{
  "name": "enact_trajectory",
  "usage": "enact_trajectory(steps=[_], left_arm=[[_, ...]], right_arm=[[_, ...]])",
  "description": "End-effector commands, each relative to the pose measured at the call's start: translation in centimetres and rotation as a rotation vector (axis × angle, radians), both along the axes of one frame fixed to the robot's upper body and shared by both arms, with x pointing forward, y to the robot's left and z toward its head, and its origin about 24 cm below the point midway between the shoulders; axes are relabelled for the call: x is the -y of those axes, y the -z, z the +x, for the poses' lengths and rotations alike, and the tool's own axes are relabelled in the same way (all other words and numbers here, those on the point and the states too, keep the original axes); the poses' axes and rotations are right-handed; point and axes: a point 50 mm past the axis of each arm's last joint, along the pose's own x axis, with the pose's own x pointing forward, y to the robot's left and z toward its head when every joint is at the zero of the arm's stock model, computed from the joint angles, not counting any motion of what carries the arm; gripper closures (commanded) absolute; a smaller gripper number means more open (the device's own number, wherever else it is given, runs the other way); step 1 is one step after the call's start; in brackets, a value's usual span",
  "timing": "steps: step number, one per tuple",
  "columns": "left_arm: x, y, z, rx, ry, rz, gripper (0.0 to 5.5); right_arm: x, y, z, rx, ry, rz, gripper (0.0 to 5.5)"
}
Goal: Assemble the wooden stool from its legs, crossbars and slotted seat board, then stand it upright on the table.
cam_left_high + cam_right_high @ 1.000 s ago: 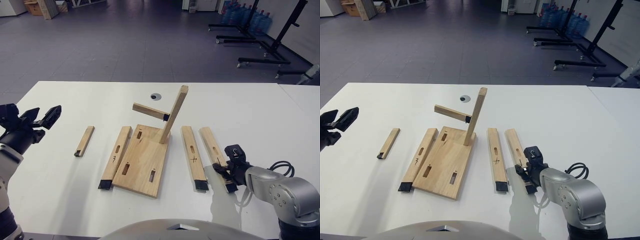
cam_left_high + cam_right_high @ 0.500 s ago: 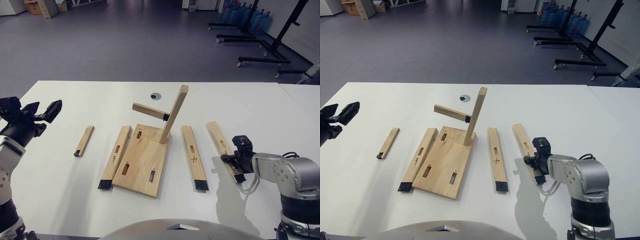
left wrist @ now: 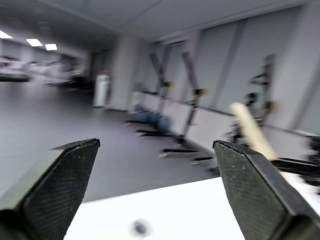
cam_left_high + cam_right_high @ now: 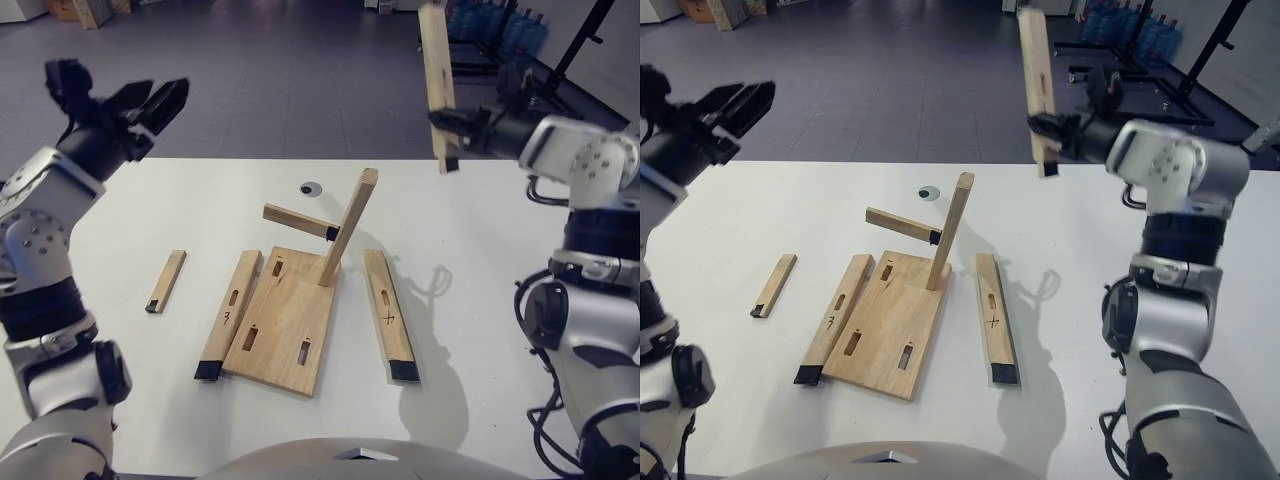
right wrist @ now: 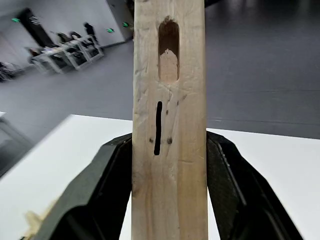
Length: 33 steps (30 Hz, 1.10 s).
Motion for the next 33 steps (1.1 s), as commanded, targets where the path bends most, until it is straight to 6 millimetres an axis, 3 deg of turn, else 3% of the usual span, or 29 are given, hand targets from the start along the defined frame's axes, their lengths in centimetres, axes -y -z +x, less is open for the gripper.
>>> enact_trajectory(steps=[1, 4, 8, 10, 12, 16, 18, 22, 30, 33], left_arm=[[2.0, -2.8, 0.1, 0.075, 0.203, -0.092, 1.34], [3.8, -3.7, -0.1, 0.095, 0.337, -0.129, 1.34], [6.0, -4.8, -0.1, 0.102, 0.464, -0.211, 1.34], [7.2, -5.0, 0.1, 0.081, 0.505, -0.246, 1.34], [7.8, -4.1, 0.1, 0.040, 0.492, -0.248, 1.34], [6.5, -3.5, -0.9, 0.012, 0.431, -0.241, 1.34], [5.7, -3.3, -1.3, 0.004, 0.403, -0.240, 1.34], [4.7, -2.2, -1.5, -0.048, 0.364, -0.243, 1.34], [6.3, 1.5, -5.7, -0.192, 0.506, -0.268, 1.34], [6.5, 1.6, -6.9, -0.208, 0.555, -0.305, 1.34]], right_arm=[[-0.8, -5.4, 0.0, 0.130, -0.173, 0.141, 3.48], [-2.0, -8.2, -0.8, 0.204, -0.357, 0.177, 3.48], [-3.9, -8.4, -2.0, 0.217, -0.590, 0.171, 3.48], [-5.4, -7.0, -2.2, 0.162, -0.670, 0.157, 3.48], [-7.2, -4.2, -2.8, 0.075, -0.739, 0.145, 3.48], [-8.4, 0.1, -6.3, -0.041, -0.843, 0.182, 3.48], [-8.5, 0.7, -7.8, -0.049, -0.859, 0.188, 3.48], [-7.9, 0.8, -9.0, -0.028, -0.842, 0.214, 3.48], [-8.6, 4.5, -10.8, -0.105, -0.800, 0.188, 3.48], [-8.6, 5.6, -11.1, -0.134, -0.775, 0.195, 3.48]])
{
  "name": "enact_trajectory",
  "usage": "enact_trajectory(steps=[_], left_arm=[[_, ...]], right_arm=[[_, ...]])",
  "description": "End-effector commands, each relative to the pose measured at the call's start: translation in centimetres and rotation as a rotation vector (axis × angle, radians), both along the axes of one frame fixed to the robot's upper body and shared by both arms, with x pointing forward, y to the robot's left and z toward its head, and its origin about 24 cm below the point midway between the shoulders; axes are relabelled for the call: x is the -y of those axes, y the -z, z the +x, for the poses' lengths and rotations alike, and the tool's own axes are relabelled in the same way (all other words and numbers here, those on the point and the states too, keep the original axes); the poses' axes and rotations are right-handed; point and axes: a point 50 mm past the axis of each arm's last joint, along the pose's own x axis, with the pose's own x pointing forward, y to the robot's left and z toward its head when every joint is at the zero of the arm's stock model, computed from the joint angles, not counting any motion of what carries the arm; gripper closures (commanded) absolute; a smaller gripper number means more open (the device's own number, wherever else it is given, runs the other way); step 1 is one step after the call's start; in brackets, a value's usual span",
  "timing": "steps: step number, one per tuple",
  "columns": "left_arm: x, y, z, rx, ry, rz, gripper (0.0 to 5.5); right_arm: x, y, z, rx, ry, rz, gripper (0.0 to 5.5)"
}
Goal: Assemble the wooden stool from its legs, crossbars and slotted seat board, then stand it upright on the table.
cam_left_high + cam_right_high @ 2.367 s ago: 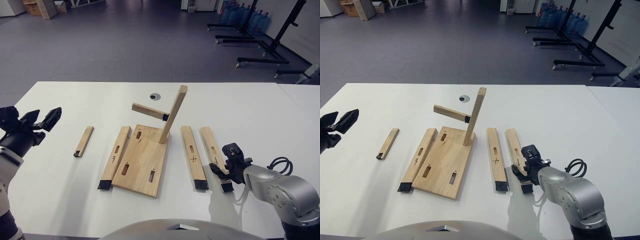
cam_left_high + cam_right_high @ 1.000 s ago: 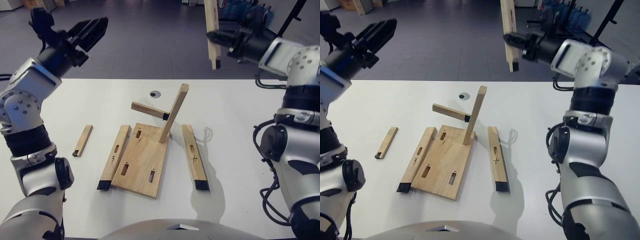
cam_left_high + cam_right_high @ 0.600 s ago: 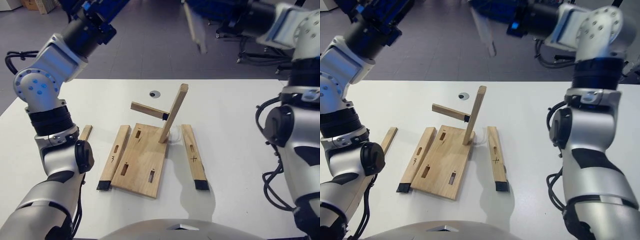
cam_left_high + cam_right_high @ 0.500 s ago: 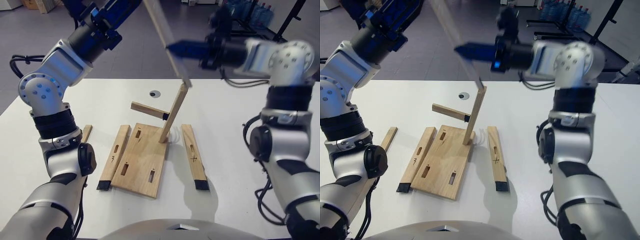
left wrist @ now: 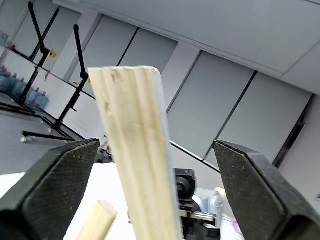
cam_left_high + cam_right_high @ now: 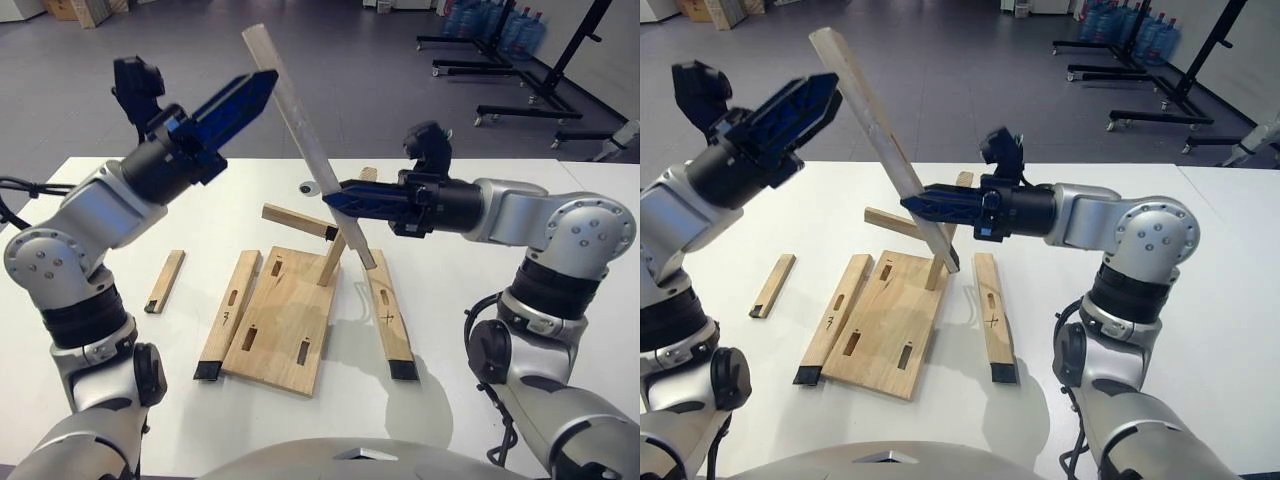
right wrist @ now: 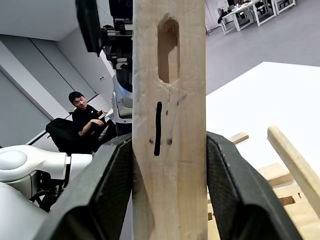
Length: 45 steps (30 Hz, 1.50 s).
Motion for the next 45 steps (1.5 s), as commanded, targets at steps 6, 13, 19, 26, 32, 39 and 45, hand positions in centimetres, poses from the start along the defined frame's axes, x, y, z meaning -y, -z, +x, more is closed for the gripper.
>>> enact_trajectory(steps=[6, 13, 19, 26, 32, 39, 45], left_arm=[[1.5, 1.9, -1.3, -0.124, 0.084, -0.041, 1.34], [2.3, 2.9, -1.2, -0.144, 0.090, -0.002, 1.34], [2.0, 1.9, -0.8, -0.128, 0.093, -0.025, 1.34], [2.5, 2.2, -1.2, -0.192, 0.145, -0.068, 1.34], [3.0, 3.4, -1.4, -0.250, 0.190, -0.112, 1.34], [2.5, 3.6, -0.8, -0.268, 0.184, -0.119, 1.34], [2.4, 4.0, -1.0, -0.281, 0.196, -0.104, 1.52]], right_arm=[[-0.5, 1.3, -1.3, -0.031, -0.029, 0.022, 3.48], [-0.5, 1.0, -1.6, -0.037, -0.058, 0.061, 3.49], [-1.1, 1.7, -2.5, -0.055, -0.085, 0.019, 3.49], [-1.5, 1.5, -2.5, -0.046, -0.083, 0.014, 3.49], [-1.8, 1.2, -2.6, -0.029, -0.120, 0.014, 3.49], [-1.9, 1.5, -3.0, -0.041, -0.130, 0.021, 3.49], [-1.9, 1.7, -3.0, -0.047, -0.131, 0.018, 3.49]])
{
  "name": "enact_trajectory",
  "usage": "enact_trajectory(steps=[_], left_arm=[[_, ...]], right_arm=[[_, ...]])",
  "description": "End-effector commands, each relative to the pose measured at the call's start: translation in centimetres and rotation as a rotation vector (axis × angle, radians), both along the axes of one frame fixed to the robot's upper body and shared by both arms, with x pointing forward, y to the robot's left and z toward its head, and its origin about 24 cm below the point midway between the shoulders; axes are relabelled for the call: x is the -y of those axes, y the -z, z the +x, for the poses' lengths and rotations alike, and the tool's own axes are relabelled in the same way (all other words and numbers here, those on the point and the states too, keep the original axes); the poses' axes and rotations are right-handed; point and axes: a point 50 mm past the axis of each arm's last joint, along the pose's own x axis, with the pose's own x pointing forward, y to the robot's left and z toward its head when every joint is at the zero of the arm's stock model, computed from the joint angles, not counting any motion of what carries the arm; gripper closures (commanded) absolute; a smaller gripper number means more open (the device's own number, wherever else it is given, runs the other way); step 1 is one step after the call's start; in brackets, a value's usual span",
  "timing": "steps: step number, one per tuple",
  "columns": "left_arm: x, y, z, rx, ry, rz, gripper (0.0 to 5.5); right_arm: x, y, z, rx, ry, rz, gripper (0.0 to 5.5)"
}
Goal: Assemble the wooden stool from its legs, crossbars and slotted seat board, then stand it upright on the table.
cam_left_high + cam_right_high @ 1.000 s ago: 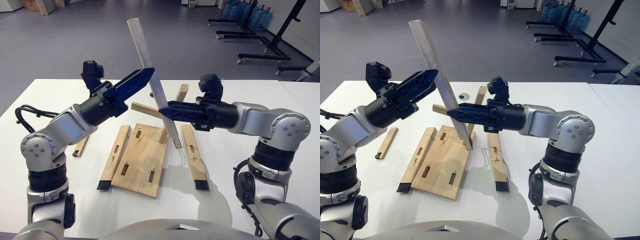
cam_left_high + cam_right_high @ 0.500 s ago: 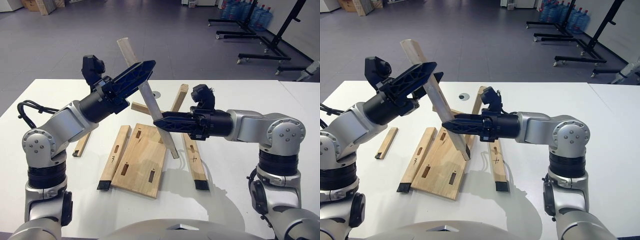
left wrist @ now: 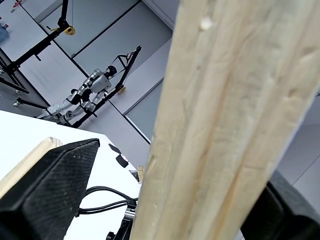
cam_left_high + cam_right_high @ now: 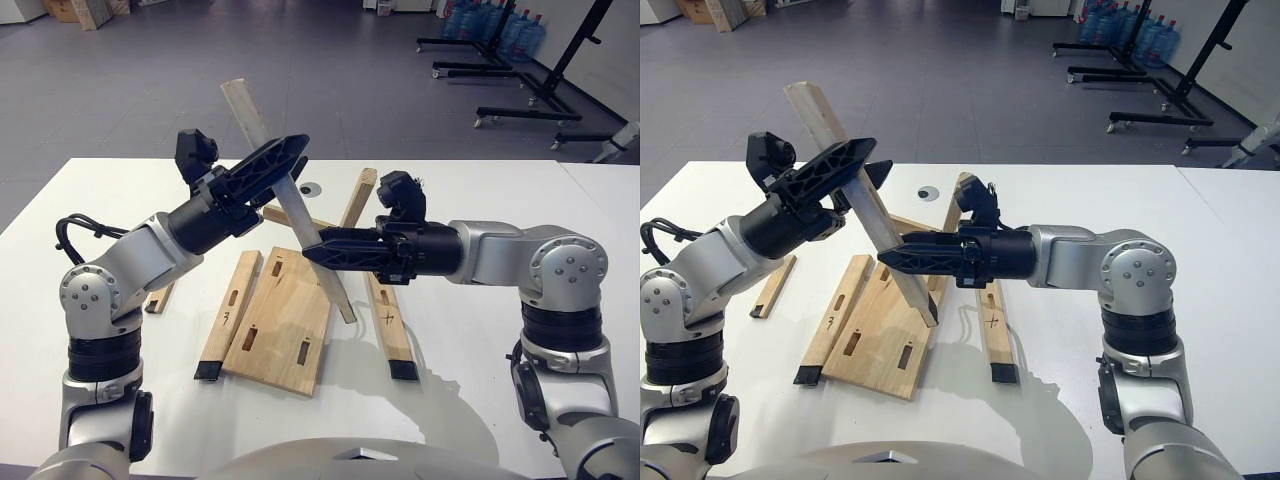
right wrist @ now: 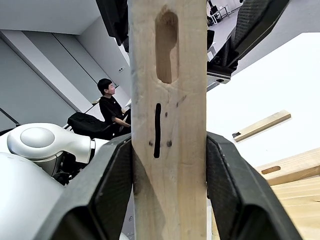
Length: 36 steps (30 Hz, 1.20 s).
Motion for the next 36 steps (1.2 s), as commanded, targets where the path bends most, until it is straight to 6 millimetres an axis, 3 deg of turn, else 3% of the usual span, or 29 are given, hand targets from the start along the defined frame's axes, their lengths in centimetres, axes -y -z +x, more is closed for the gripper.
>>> enact_trajectory(steps=[1, 11, 23, 33, 36], left_arm=[[0.0, 0.4, -0.2, -0.010, 0.015, 0.026, 1.65], [-0.1, 0.2, 0.1, -0.008, 0.008, 0.025, 3.16], [-0.3, 0.1, -0.2, 0.005, 0.011, 0.046, 3.28], [-0.5, 0.2, -0.1, -0.001, 0.006, 0.062, 3.48], [-0.8, 0.3, -0.1, -0.002, -0.002, 0.082, 3.48]], right_arm=[[0.0, -0.2, -0.2, 0.007, -0.012, 0.007, 3.49], [-0.2, 0.1, -0.3, 0.001, -0.011, 0.001, 3.49], [0.0, 0.2, -0.3, 0.030, 0.014, -0.002, 3.49], [0.7, 0.7, 0.0, 0.031, 0.049, -0.009, 1.42], [1.8, 0.5, 0.2, 0.017, 0.064, -0.008, 0.75]])
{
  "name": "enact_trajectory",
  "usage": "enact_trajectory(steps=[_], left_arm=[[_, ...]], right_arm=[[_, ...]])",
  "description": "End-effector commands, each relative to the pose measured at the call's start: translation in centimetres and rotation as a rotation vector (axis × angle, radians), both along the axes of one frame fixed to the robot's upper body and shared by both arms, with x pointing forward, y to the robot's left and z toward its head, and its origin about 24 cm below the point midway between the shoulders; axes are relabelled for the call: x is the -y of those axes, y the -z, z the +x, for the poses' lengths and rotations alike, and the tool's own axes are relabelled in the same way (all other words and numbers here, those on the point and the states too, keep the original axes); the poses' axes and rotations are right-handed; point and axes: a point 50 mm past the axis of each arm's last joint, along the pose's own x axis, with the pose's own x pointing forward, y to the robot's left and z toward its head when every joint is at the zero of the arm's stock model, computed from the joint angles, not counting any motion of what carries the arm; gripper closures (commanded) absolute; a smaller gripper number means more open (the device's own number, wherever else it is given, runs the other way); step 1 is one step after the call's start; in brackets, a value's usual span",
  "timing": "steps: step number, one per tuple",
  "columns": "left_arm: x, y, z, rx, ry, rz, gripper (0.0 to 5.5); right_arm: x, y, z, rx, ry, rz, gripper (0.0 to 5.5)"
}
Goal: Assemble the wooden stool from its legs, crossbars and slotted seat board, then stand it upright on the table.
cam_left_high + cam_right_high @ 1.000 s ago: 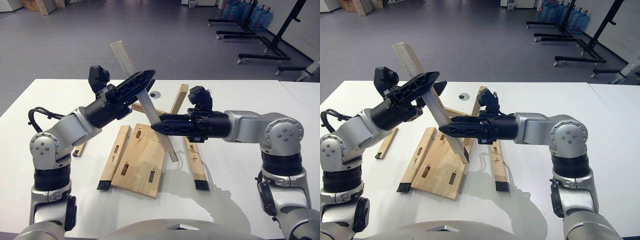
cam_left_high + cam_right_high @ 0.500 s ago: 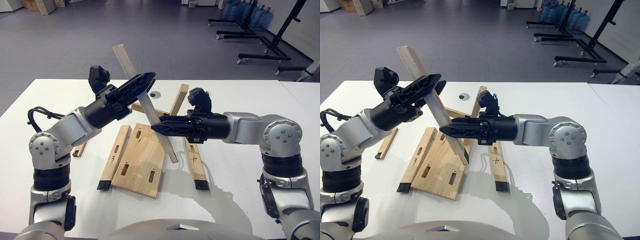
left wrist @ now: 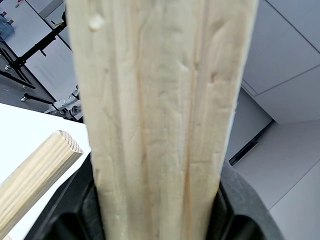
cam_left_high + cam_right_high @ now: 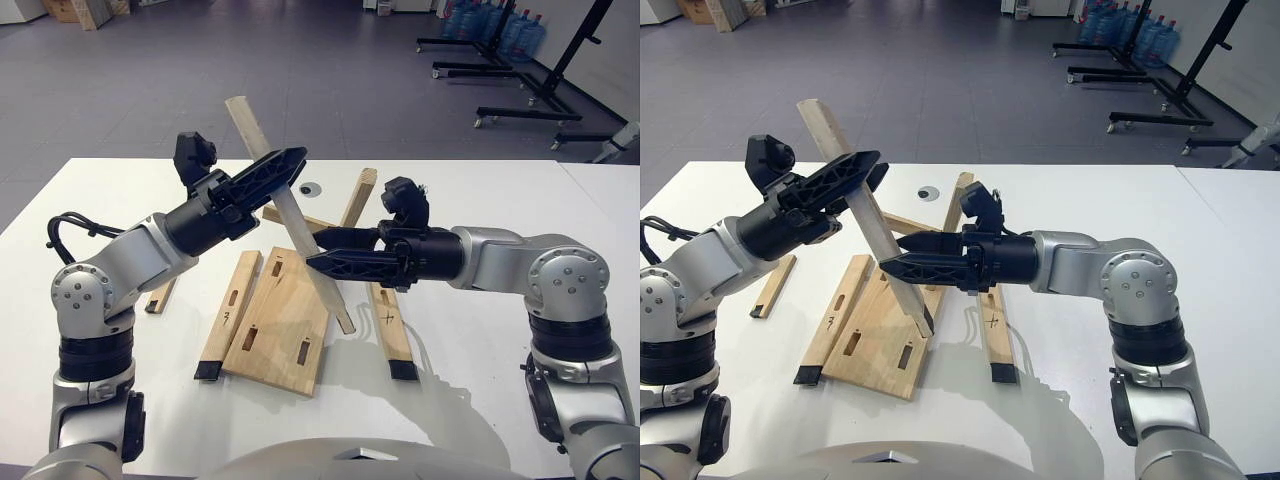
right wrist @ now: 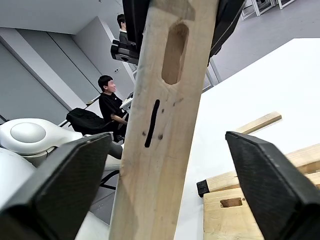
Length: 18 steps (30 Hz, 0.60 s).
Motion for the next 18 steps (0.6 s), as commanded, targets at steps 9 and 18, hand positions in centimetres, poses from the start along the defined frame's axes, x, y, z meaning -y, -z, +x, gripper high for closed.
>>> enact_trajectory(steps=[9, 18], left_arm=[[-1.8, 0.1, 0.5, 0.017, -0.151, 0.090, 3.48], [-4.9, -0.6, 1.1, 0.099, -0.276, 0.147, 3.48]], right_arm=[[3.9, -1.3, -0.3, 0.042, 0.074, -0.030, 0.10], [6.0, 2.9, -2.5, 0.206, 0.048, -0.403, 0.10]])
